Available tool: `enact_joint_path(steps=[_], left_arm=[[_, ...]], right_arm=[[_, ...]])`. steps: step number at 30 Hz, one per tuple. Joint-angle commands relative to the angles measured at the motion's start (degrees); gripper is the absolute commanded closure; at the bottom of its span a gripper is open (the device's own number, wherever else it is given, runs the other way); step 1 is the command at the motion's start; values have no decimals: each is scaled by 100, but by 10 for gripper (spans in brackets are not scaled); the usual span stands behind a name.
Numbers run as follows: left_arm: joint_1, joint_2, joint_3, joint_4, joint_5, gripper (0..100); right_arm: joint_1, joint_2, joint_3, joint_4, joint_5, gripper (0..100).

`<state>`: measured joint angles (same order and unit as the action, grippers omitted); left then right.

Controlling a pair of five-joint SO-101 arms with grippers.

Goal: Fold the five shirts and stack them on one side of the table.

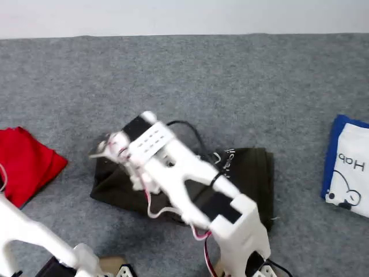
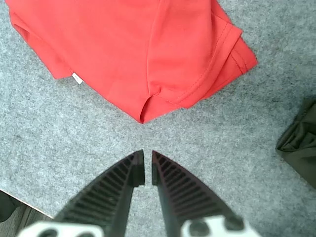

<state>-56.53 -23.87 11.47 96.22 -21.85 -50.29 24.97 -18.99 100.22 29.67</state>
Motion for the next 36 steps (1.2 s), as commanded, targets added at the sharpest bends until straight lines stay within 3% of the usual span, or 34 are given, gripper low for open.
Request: enact_joint_path(steps=[1, 9, 16, 27, 36], left_arm=[[53, -176, -31, 18, -44, 967], [53, -176, -31, 44, -44, 967], [53, -176, -31, 26, -44, 967], [53, -176, -31, 18, -53, 967], [53, -176, -31, 44, -62, 967]], right_arm=[[-444, -277, 26, 92, -167, 931], [-734, 1051, -18, -479, -167, 931], [-1393, 1042, -18, -338, -492, 931], [-453, -312, -18, -145, -457, 931], [198, 840, 18, -321, -466, 930]])
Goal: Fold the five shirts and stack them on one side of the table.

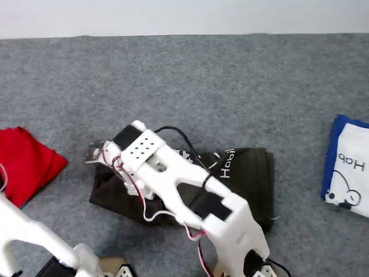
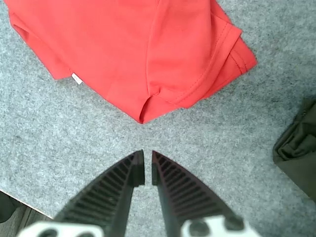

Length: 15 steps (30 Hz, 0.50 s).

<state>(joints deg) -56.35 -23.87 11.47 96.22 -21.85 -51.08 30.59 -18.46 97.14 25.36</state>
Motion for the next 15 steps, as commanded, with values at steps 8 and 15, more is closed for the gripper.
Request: enact_joint_path(steps=[8, 15], left_arm=[[9, -185, -31, 53, -211, 967], [26, -193, -136, 202, -202, 967]], right_arm=[[611, 180, -70, 110, -44, 930], [743, -1209, 18, 593, -202, 930]])
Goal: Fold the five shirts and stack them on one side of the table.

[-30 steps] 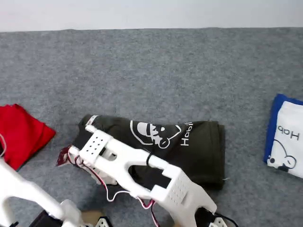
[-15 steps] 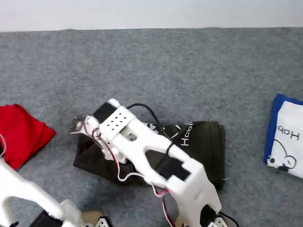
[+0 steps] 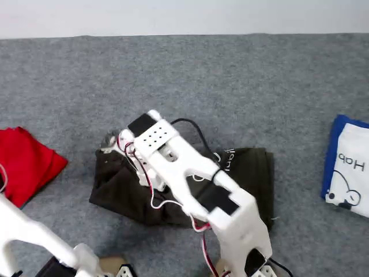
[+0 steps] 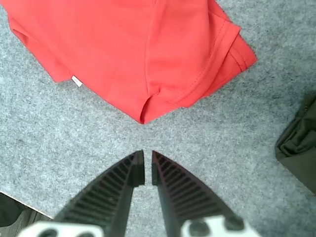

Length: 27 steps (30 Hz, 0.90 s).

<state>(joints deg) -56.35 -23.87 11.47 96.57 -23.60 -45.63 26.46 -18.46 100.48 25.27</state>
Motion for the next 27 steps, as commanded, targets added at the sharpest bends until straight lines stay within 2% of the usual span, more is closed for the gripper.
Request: enact_joint_path(steps=[1, 4, 11, 18, 22, 27], left_arm=[[26, -193, -189, 255, -18, 967], [9, -220, -286, 396, 9, 967], [141, -1556, 277, 404, 9, 942], [888, -2884, 1974, 387, 9, 903], [1240, -3191, 2413, 281, 9, 903], [1512, -3059, 2440, 220, 9, 903]], right_arm=[[312, -998, 123, 259, -440, 930], [752, -1552, 589, 251, -967, 928], [2123, -2308, 1916, 233, -1099, 924], [3767, -2290, 1969, -48, -2040, 732], [4145, -1965, 1960, -215, -2382, 692], [4347, -1314, 1969, -444, -2716, 689]])
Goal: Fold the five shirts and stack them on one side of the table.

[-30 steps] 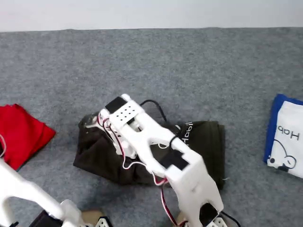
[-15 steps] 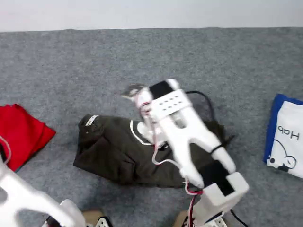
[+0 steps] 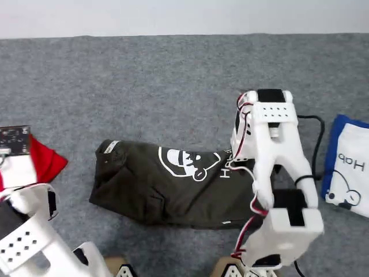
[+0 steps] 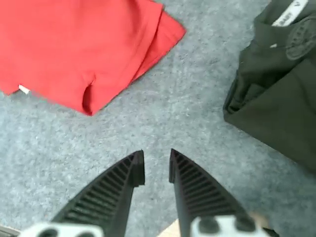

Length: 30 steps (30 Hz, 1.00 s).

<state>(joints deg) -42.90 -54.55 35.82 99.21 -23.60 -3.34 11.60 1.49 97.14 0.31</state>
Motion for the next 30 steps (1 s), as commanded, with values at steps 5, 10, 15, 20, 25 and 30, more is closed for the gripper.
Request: enact_joint_path(steps=[5, 10, 15, 20, 25, 30], left_arm=[[492, 369, 488, -607, 9, 905], [1125, 501, 1349, -1468, 9, 906], [1802, 501, 1736, -1591, 9, 907], [2207, 501, 2290, -1969, 9, 907], [2664, 510, 3231, -2655, 9, 907], [3095, 545, 3785, -3314, -18, 907]], right_arm=[[286, 743, -26, -374, -334, 689], [295, 1051, -26, -514, -334, 689], [295, 1279, -18, -664, -334, 690], [259, 1675, -18, -787, -334, 691], [251, 2018, -53, -857, -316, 742], [259, 2255, -53, -910, -299, 924]])
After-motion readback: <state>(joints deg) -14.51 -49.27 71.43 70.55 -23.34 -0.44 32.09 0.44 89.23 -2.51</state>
